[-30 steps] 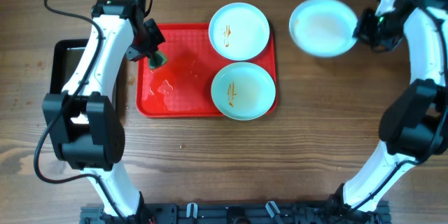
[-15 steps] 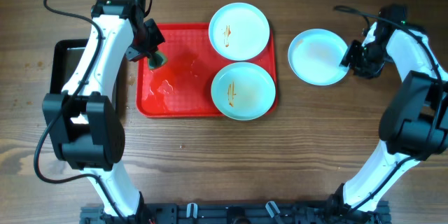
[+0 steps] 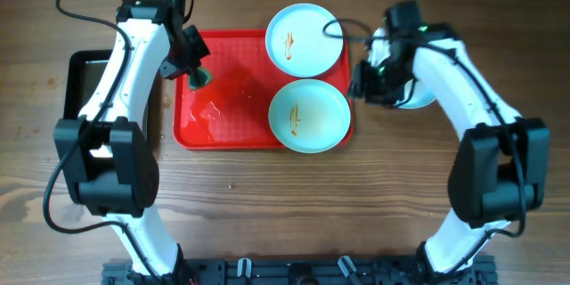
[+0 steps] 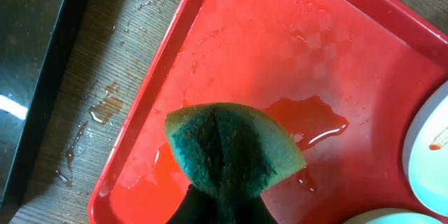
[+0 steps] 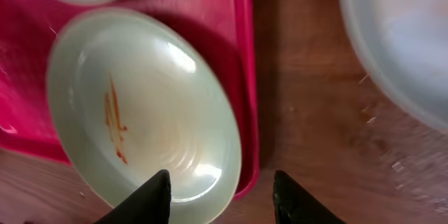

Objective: Clean dirty plates on tray and stack at the side
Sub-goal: 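Move the right gripper back and grasp the bottom plate's rim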

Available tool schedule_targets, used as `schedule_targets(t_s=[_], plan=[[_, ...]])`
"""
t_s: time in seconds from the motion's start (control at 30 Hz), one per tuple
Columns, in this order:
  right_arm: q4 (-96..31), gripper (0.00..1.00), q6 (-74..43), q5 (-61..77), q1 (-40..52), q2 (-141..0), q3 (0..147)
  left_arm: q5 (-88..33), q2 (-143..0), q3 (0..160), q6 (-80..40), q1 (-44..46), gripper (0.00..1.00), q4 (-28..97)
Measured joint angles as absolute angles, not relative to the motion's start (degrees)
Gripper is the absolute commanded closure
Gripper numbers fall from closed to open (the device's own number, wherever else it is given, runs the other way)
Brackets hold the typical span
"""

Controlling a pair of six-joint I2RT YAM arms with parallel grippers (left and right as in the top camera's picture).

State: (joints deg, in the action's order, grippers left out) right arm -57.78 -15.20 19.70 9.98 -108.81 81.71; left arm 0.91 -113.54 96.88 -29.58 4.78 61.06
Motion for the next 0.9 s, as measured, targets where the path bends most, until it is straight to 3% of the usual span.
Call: schedule_targets(t_s=[0.23,0.8,0.9], plan=[[-55.66,0.6,-18.87,16.53,15.55,-108.88,76.36,0.91,-113.54,96.88,-29.58,4.75,0.96,61.08],[-50.5,0.96,-18.92,12.58,15.77,-109.36,71.2,0.91,-113.54,96.88,-29.56,4.78,0.96,61.08],[-50.54,0.96,-18.72,12.56,15.77,-109.36,71.22,0.91,-113.54,96.88,-29.58,4.78,0.96,61.08]])
